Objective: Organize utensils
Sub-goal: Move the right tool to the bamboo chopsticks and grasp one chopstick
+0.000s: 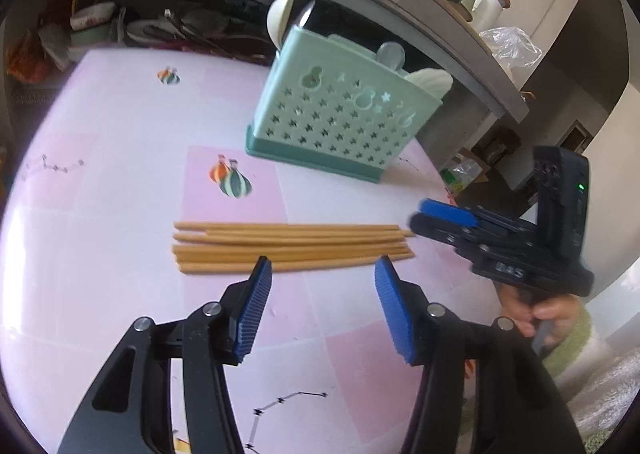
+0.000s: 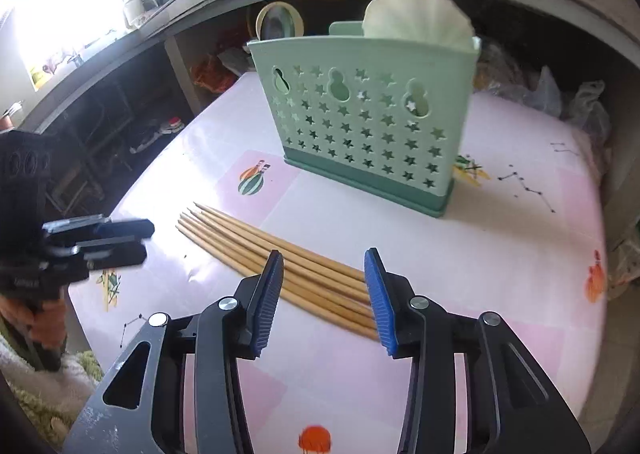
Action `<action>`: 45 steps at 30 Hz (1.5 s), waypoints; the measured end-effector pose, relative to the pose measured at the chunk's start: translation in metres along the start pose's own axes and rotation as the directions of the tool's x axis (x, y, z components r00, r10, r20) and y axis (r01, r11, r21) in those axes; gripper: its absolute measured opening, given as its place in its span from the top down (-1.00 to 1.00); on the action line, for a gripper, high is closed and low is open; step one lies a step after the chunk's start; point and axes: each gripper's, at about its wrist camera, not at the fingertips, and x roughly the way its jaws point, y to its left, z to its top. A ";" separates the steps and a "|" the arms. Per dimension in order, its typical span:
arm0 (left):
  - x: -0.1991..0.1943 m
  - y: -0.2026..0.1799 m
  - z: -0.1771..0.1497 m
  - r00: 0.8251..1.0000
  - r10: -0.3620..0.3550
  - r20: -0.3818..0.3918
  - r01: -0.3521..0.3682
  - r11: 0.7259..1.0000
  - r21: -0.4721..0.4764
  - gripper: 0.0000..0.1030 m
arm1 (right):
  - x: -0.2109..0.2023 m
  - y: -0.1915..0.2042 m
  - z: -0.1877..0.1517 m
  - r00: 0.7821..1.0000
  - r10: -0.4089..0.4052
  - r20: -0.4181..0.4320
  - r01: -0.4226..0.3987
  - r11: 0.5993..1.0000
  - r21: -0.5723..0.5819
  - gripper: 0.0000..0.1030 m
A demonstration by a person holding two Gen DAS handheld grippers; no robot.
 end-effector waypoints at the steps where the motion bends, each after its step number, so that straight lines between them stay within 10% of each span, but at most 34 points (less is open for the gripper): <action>1: 0.007 0.000 -0.003 1.000 -0.016 -0.024 0.015 1.000 -0.025 0.12 | 0.009 0.001 0.007 1.000 0.023 -0.009 -0.023 1.000 -0.004 0.26; 8: 0.041 0.017 -0.009 0.991 -0.096 -0.098 0.071 0.970 -0.232 0.28 | 0.065 -0.013 0.025 0.983 0.056 -0.175 -0.055 0.998 0.014 0.27; 18: 0.059 0.031 0.004 0.988 -0.110 -0.107 0.068 0.939 -0.336 0.35 | 0.036 -0.005 -0.012 0.970 0.088 -0.228 -0.065 0.992 0.108 0.38; 32: 0.052 0.007 0.000 0.986 0.085 -0.141 -0.104 0.986 -0.130 0.35 | 0.019 0.035 -0.054 0.931 0.256 -0.262 -0.166 0.933 0.320 0.93; 45: 0.052 -0.009 -0.010 0.954 0.274 -0.123 -0.268 0.962 0.062 0.52 | 0.008 0.007 -0.053 0.970 0.063 -0.236 0.020 0.944 0.330 1.00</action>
